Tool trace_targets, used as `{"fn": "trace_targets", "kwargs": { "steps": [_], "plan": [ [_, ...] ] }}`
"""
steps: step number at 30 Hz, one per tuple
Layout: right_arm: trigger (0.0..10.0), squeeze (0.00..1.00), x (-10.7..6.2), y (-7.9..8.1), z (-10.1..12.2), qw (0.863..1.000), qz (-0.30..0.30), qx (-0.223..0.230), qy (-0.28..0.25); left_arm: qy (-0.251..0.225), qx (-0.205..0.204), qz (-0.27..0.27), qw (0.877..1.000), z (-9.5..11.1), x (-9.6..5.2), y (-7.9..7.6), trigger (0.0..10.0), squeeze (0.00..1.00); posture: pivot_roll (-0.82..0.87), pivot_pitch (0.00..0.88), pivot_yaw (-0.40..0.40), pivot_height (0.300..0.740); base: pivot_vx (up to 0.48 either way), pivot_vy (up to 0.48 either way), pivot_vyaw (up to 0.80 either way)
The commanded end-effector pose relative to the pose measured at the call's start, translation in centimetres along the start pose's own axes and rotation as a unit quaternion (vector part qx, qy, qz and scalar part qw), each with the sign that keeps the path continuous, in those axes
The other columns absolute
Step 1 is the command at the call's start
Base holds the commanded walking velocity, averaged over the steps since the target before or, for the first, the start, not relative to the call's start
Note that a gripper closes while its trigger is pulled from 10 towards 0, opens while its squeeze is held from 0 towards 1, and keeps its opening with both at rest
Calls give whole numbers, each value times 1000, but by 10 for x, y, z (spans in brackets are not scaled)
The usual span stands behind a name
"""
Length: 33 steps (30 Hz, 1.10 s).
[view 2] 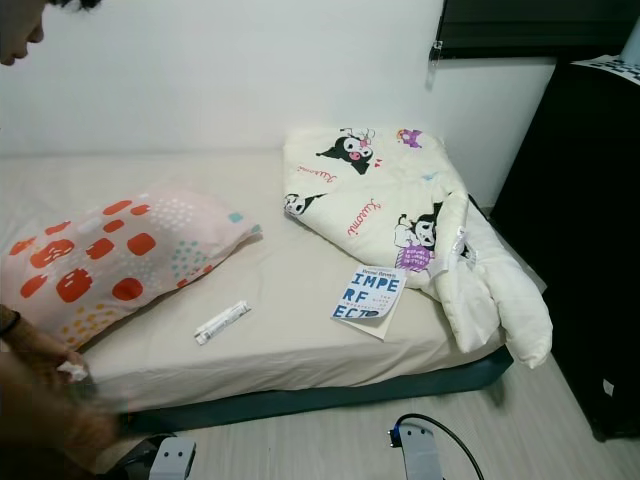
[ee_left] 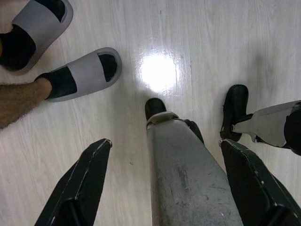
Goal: Clean up the room
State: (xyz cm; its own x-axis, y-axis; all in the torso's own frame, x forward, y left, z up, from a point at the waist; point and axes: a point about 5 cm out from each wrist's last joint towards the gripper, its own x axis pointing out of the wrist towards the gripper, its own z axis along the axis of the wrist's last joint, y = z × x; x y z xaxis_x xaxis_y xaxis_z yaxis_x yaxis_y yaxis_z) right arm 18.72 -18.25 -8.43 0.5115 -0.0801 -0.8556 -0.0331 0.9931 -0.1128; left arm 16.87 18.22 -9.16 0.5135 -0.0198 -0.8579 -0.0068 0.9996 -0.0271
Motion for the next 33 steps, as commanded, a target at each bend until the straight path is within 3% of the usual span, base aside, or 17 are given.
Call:
{"fn": "trace_targets", "kwargs": {
  "steps": [1, 33],
  "plan": [
    [10000, 0, -1, 1, -9, 1000, 1, -6, 16, 19, 3, 1, 1000, -10, -1, 3, 10000, 0, -37, 80, -11, 740, 0, 0, 0],
    [10000, 0, -1, 0, -8, 1000, 0, -21, 12, 19, -5, 1, 1000, -11, -2, 3, 10000, 0, -36, 85, -19, 740, 0, 0, 0]
  ]
}}
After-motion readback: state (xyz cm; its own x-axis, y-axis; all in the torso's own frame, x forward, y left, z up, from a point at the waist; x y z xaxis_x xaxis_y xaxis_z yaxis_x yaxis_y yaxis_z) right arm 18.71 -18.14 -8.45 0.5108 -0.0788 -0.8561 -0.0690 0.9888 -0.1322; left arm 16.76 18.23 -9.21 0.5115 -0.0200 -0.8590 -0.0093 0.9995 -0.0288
